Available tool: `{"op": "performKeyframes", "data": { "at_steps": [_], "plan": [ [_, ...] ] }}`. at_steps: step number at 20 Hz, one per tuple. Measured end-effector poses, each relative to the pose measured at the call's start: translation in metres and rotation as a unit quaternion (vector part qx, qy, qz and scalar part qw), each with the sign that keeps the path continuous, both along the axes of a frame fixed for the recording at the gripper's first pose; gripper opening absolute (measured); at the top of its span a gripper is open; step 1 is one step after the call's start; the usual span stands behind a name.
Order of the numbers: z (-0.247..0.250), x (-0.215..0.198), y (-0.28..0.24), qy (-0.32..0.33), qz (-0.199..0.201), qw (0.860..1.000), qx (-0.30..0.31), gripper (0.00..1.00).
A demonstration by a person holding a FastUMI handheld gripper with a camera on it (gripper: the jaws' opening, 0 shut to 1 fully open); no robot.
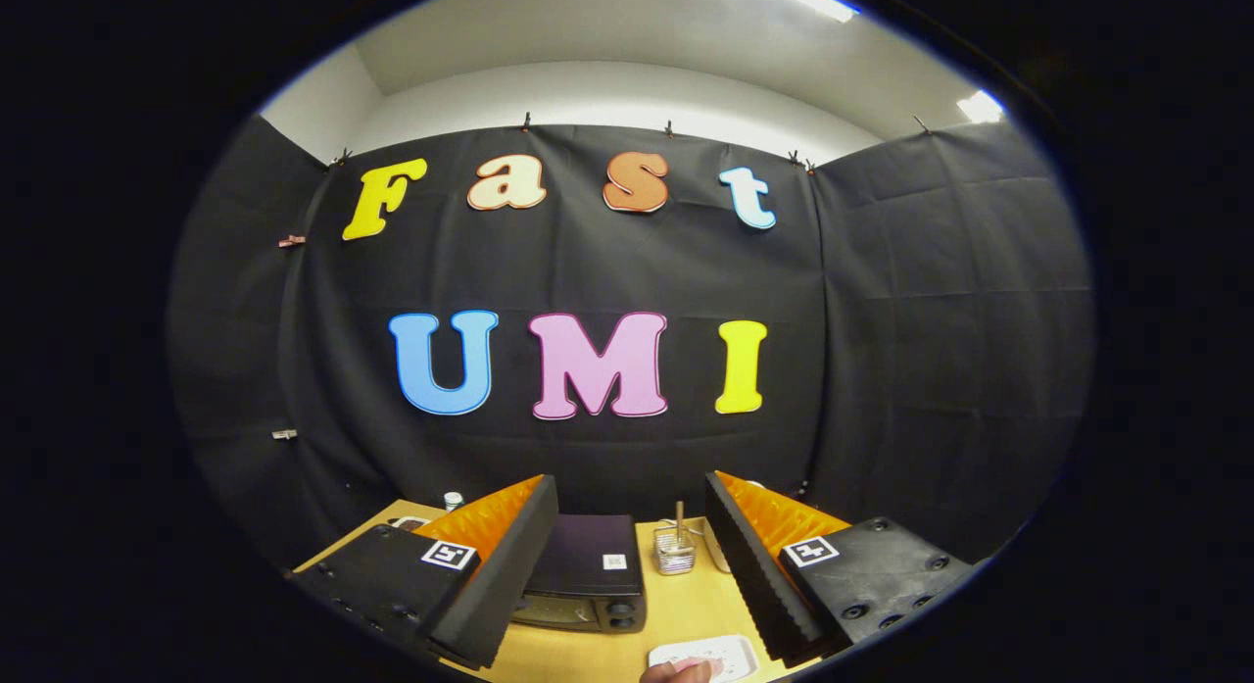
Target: Open the toaster oven, put the food inside, and close the toaster oven door.
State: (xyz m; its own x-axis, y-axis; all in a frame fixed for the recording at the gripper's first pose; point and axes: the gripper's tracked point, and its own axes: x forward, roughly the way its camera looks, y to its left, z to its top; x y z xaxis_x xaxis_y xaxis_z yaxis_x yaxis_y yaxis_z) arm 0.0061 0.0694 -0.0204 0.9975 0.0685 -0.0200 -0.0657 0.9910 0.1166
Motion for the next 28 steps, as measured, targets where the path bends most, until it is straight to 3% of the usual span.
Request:
{"op": "performKeyframes", "data": {
  "at_steps": [6, 12, 20, 25, 28],
  "plan": [
    [-0.039, 0.010, 0.090, 0.019, 0.046, 0.999, 0.006, 0.98],
    [-0.134, 0.026, 0.157, 0.117, 0.061, 0.991, -0.006, 0.99],
    [-0.231, 0.053, 0.182, 0.214, 0.040, 0.975, -0.038, 0.99],
    [-0.261, 0.057, 0.187, 0.252, 0.036, 0.966, -0.043, 0.99],
    [-0.259, 0.059, 0.190, 0.249, 0.030, 0.967, -0.034, 0.99]
  ]
}}
